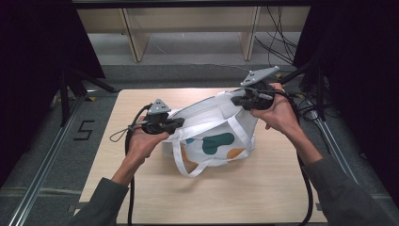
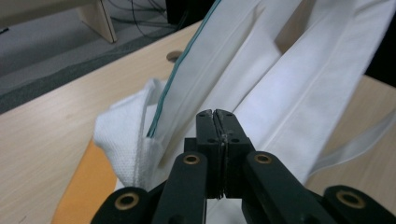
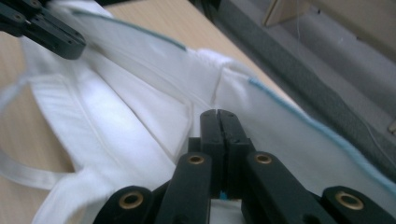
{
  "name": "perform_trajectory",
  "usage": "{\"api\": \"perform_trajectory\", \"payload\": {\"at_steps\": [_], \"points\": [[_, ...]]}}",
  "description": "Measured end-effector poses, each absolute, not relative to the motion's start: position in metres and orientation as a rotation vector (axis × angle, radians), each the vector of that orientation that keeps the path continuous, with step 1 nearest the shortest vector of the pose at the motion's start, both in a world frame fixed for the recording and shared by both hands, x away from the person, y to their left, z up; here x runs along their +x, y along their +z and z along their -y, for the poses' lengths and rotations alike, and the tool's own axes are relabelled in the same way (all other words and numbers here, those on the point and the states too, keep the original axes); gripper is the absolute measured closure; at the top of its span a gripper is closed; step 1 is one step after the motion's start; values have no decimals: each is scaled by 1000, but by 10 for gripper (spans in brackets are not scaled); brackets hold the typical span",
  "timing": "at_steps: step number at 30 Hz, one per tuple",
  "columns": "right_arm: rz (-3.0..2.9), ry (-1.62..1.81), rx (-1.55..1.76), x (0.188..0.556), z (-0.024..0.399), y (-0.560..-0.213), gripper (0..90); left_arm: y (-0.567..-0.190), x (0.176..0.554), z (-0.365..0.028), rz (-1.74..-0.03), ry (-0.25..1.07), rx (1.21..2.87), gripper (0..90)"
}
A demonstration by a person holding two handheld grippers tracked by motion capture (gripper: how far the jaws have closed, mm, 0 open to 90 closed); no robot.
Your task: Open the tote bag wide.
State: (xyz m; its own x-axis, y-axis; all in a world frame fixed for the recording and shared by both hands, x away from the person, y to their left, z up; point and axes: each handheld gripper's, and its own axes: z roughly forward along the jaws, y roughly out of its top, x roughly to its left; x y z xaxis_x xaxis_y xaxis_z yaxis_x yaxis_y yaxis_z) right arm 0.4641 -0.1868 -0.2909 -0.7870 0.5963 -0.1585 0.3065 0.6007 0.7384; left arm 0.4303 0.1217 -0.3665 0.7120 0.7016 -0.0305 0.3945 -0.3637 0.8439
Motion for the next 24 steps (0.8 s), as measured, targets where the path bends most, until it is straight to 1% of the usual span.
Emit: {"api": "perform_trajectory", "payload": {"at_steps": [4,6,7,8,11,13,14,15,16,19,20,22,24], "points": [[-2503,895,759,477,194,-320,900,-390,447,-119,-892,422,2028,883],[-2546,841,801,483,200,-341,900,-406,456,-119,-933,399,2036,892],[-2572,775,897,486,207,-365,900,-412,458,-120,-941,396,2061,892],[-2572,775,897,486,207,-365,900,-420,462,-119,-951,388,2085,892],[-2615,763,974,495,214,-409,900,-440,471,-119,-994,365,2092,893],[-2628,800,1074,496,215,-428,900,-446,478,-122,-1035,334,2091,893],[-2600,840,1067,496,217,-433,900,-449,480,-123,-1059,326,2076,893],[-2617,824,1126,493,217,-430,900,-449,482,-123,-1077,309,2062,893],[-2620,842,1051,494,219,-429,900,-447,482,-122,-1083,305,2061,893],[-2603,778,1007,489,214,-415,900,-437,477,-119,-1053,339,2081,890],[-2545,867,995,488,212,-405,900,-433,474,-117,-1033,349,2083,885],[-2527,907,964,488,211,-399,900,-423,469,-112,-996,345,2081,883],[-2520,985,908,490,203,-387,900,-411,464,-100,-935,293,2066,878]]}}
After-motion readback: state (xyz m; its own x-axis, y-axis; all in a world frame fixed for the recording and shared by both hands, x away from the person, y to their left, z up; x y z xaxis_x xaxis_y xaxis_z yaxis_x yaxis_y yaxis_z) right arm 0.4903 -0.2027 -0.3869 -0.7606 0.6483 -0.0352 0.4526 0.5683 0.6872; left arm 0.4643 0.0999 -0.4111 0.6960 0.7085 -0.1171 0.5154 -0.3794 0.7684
